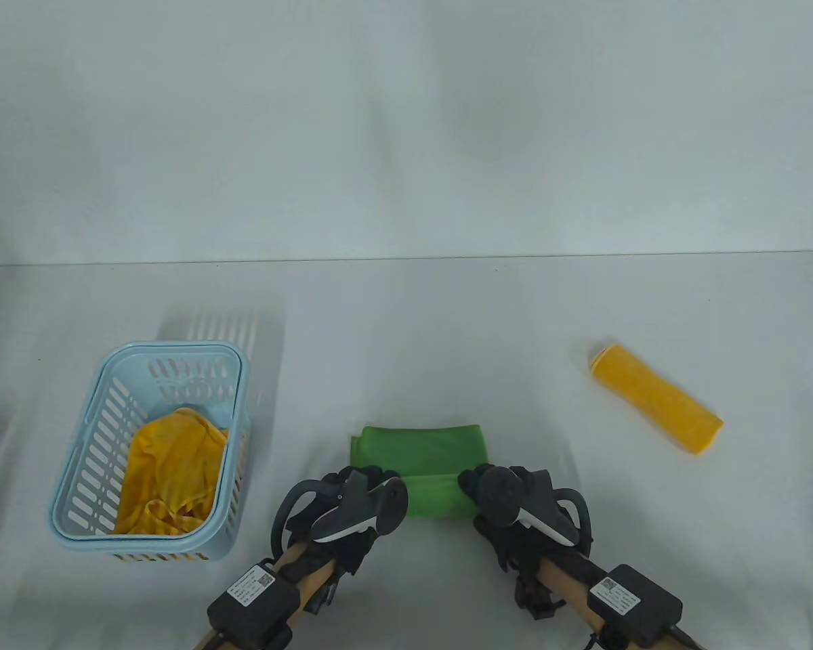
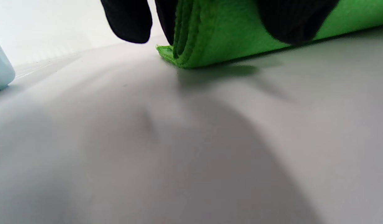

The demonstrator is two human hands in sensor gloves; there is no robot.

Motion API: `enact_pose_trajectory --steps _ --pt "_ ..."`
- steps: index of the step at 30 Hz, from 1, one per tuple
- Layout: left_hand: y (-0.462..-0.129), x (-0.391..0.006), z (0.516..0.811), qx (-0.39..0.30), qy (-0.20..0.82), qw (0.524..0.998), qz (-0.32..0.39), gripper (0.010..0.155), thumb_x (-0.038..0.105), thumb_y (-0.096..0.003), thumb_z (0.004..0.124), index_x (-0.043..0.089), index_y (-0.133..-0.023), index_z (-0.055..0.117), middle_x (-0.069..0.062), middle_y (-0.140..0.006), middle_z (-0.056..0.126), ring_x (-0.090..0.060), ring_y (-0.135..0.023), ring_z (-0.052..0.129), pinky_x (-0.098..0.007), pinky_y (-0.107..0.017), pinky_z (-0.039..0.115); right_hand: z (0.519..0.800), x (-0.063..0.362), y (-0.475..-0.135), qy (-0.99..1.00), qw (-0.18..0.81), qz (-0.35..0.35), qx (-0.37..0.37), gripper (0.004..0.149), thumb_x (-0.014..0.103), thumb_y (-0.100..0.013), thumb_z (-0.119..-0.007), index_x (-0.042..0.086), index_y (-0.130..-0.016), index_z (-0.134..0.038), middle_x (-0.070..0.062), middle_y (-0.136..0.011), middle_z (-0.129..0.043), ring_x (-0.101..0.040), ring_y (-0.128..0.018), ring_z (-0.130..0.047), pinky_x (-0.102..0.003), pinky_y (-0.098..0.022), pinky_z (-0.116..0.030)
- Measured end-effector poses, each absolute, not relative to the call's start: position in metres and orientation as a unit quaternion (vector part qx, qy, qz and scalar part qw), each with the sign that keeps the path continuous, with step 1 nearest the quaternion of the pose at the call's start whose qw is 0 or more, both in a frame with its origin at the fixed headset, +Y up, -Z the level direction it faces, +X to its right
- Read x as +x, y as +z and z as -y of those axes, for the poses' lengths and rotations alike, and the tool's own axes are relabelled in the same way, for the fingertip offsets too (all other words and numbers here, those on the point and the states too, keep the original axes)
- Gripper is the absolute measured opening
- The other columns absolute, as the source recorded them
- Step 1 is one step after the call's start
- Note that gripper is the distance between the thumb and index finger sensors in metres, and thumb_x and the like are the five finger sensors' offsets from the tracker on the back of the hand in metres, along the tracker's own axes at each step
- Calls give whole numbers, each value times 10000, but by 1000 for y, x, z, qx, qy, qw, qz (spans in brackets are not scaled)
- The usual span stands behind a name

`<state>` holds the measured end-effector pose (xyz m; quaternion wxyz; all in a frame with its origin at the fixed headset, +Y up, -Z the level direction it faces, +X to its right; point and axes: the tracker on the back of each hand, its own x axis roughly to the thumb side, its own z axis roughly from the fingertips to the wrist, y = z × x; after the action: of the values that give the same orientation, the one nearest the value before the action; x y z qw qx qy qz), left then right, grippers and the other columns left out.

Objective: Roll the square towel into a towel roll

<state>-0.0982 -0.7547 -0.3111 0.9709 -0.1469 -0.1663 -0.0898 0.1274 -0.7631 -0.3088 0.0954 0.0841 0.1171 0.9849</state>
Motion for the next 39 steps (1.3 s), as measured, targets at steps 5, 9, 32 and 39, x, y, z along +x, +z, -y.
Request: enact_pose_trajectory --steps 5,9,32,39 --pt "-314 -103 747 -148 -58 974 162 705 455 -391 731 390 -1039 461 95 -1091 538 -194 -1008 673 -495 -767 609 757 132 -311 982 126 -117 81 578 436 -382 -711 464 -931 -531 169 -1040 -572 -296 -990 -591 -551 -699 -548" --pt "-318 -113 740 -167 18 975 147 691 480 -372 757 373 -1024 550 87 -1050 662 -198 -948 782 -498 -740 658 753 138 -313 973 176 -131 66 580 446 -379 -713 442 -933 -545 129 -1005 -652 -294 -967 -633 -544 -685 -577" --pt "-330 -139 739 -182 118 975 40 717 595 -342 726 294 -990 666 68 -862 886 -206 -731 967 -488 -653 749 755 166 -323 945 288 -147 -55 639 521 -327 -759 335 -923 -622 37 -787 -842 -269 -738 -802 -517 -623 -648" --pt "-331 -144 736 -163 117 979 30 784 613 -342 711 308 -1046 552 40 -1032 728 -235 -903 850 -510 -703 697 752 174 -325 941 298 -147 -57 668 537 -320 -763 337 -937 -602 25 -874 -809 -285 -799 -782 -541 -634 -639"
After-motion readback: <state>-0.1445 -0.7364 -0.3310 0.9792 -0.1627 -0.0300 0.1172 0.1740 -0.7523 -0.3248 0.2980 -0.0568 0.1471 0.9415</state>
